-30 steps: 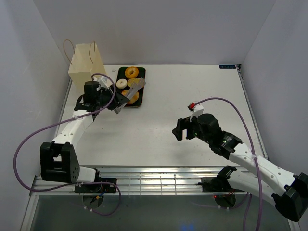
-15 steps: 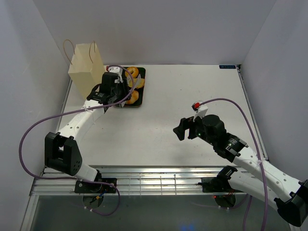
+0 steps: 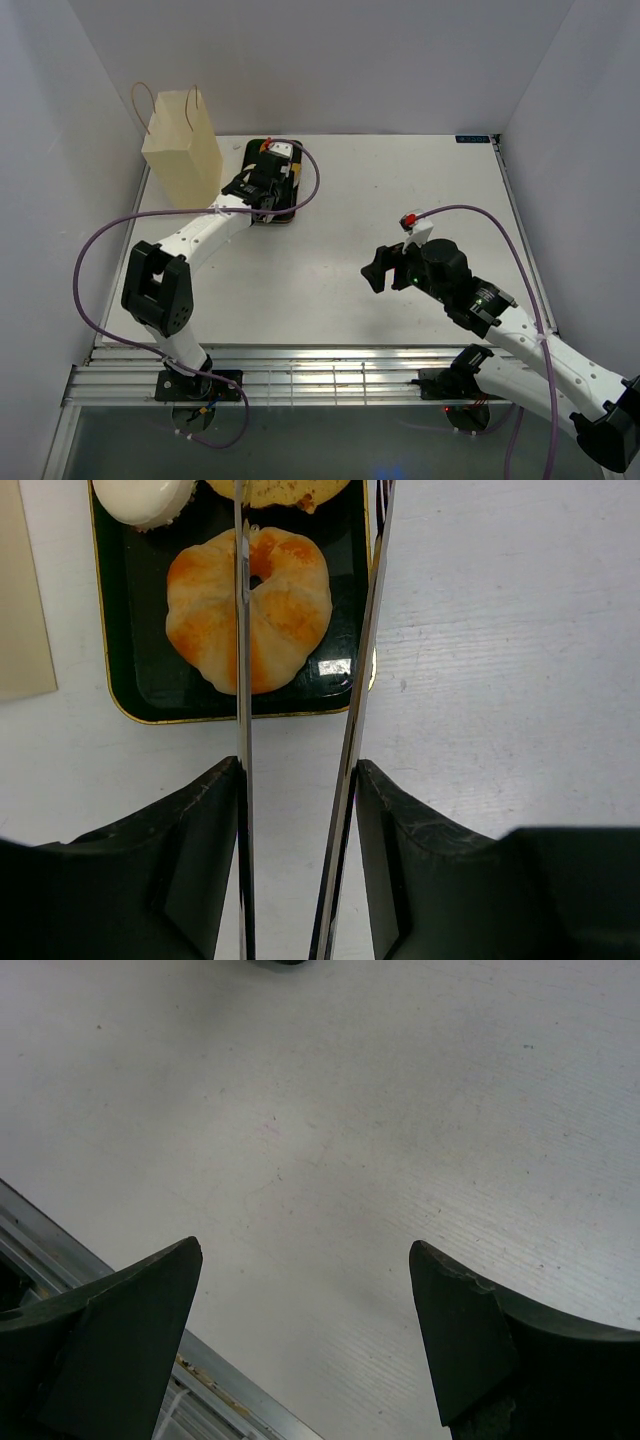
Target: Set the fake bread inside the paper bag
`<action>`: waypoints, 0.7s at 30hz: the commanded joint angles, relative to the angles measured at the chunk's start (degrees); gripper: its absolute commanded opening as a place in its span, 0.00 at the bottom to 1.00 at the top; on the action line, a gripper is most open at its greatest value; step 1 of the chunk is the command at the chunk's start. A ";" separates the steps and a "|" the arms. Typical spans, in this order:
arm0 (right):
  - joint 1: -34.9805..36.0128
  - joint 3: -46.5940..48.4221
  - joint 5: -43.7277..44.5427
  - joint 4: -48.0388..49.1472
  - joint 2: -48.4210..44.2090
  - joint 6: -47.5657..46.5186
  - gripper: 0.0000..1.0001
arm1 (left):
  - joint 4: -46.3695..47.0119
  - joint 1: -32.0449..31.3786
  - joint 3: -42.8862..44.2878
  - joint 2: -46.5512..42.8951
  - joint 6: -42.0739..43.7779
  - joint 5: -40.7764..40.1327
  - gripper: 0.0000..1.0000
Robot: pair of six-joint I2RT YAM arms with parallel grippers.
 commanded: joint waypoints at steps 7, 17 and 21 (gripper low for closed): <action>-0.44 0.00 1.08 0.25 -1.99 -0.26 0.90 | -0.05 -3.45 6.84 4.70 3.80 -7.22 0.58; -0.53 -0.08 1.25 0.25 -1.90 -0.44 0.90 | 0.65 -3.72 8.60 8.39 5.20 -10.12 0.58; -0.61 -0.26 1.25 0.17 -1.90 -0.53 0.90 | 1.01 -3.72 9.13 9.36 5.47 -9.95 0.56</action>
